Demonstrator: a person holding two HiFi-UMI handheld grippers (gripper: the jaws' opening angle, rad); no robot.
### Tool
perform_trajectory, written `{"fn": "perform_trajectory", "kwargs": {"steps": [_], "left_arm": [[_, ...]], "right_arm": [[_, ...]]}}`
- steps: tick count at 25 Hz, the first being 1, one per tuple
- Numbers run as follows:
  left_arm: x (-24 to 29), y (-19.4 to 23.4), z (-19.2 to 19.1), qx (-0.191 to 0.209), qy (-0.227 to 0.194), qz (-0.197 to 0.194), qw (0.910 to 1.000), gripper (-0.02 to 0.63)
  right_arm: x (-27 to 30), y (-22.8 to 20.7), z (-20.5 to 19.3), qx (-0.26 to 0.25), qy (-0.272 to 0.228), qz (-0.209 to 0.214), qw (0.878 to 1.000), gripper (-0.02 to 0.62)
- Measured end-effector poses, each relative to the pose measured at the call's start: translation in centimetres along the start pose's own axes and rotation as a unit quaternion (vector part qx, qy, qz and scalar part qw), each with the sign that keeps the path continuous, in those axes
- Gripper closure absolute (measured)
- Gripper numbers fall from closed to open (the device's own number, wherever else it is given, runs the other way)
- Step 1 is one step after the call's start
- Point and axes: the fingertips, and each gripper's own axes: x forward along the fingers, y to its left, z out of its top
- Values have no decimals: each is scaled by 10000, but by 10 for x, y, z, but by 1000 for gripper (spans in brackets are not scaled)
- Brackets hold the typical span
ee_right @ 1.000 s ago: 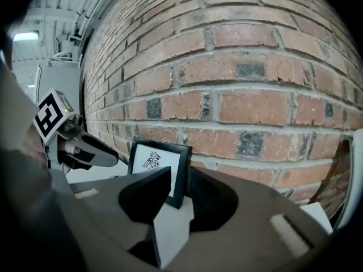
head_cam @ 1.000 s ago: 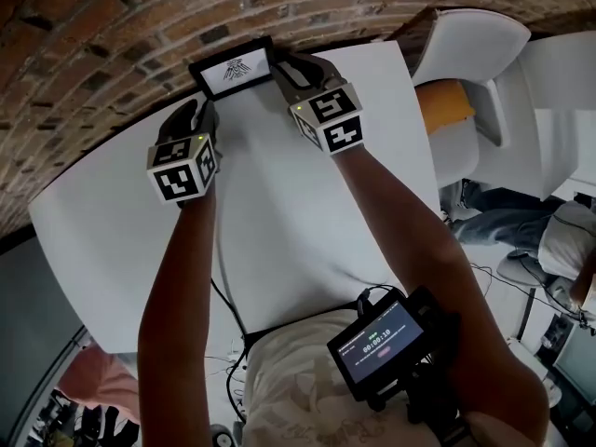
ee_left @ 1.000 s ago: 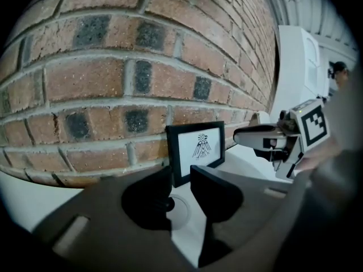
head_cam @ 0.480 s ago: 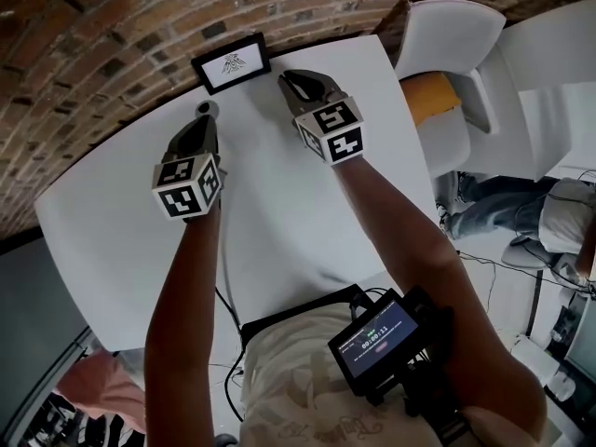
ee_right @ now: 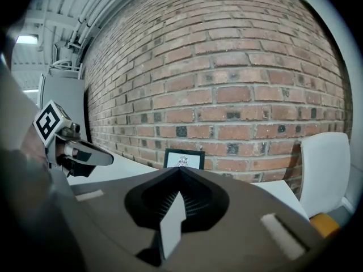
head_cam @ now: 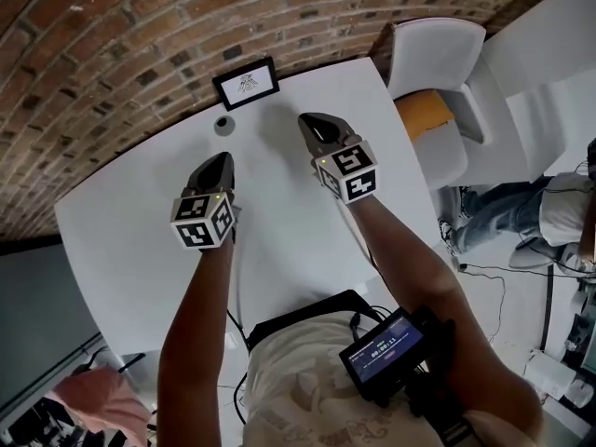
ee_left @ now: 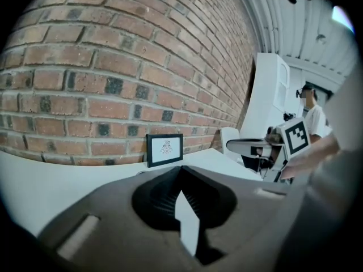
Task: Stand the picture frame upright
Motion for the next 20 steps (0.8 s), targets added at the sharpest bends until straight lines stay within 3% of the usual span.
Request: {"fn": "perform_trajectory", "kwargs": {"steps": [13,20], "left_arm": [[-91,-45,-28,-204,-194,-335,9990,601],[-131,-51,-38,-89,-289,-398,9988,601]], "right_arm": [[-88,36,-10,89,13,222,9997,589],[-128,55,-13,80,-47,215,9997,589]]}}
